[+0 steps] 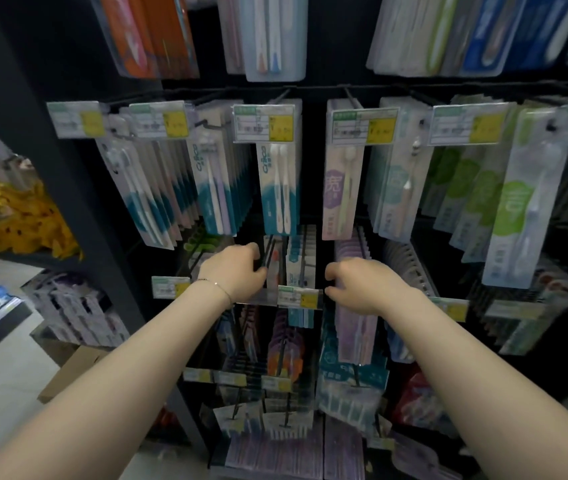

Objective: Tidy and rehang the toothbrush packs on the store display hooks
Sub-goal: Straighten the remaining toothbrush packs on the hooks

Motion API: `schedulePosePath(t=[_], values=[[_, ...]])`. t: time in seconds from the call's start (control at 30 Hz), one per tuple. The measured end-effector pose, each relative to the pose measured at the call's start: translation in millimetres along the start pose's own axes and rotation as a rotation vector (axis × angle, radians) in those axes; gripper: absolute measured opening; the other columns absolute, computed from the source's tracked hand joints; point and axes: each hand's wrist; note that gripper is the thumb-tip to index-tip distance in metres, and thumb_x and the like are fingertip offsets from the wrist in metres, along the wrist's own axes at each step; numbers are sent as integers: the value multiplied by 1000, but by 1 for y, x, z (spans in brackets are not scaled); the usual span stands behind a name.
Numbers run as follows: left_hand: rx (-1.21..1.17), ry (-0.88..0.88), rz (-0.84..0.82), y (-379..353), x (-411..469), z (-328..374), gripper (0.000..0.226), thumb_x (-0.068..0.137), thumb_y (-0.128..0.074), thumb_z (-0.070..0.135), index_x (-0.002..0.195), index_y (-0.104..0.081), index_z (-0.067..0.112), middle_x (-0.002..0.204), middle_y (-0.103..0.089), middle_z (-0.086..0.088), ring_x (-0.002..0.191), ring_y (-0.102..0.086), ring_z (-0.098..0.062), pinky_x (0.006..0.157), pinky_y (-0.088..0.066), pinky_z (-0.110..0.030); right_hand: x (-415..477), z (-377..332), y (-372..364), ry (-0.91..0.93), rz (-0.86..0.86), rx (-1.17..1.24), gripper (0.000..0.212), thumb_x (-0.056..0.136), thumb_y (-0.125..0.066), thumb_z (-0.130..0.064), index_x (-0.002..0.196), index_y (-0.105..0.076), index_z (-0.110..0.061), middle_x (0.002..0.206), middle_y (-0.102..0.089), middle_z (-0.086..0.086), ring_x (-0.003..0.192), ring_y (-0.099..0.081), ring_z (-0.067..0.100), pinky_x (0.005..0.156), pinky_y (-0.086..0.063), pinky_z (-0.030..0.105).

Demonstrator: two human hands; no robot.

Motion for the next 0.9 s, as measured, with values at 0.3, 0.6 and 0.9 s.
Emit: schedulePosePath(t=[0.3,0.6,0.9], values=[[-433,-55,-22,20,33,-6,69,96,-54,32,152,-15,22,148,-36,-10,132,-41,-26,103,-36,-29,46,-19,13,4,194,271,70,96,-46,-31,152,-3,-30,150,-28,5,128,-41,28,96,-45,42],[-697,-151,18,39,77,-1,81,99,-46,18,151,15,34,162,2,4,148,2,-12,120,-5,-31,107,-41,19,-5,443,723,85,96,-42,-13,146,23,-35,159,16,-1,147,10,13,115,2,28],[-856,-241,92,35,102,7,73,91,-44,-1,146,-15,37,142,-32,15,128,-28,4,109,-20,-14,141,-41,15,-39,447,842,83,95,-38,-11,147,24,-33,159,16,-4,147,8,10,115,-3,27]])
Point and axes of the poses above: each hand's wrist, its own x-axis towards the middle knuckle, its own y-axis out of the back of the hand, z = x × y
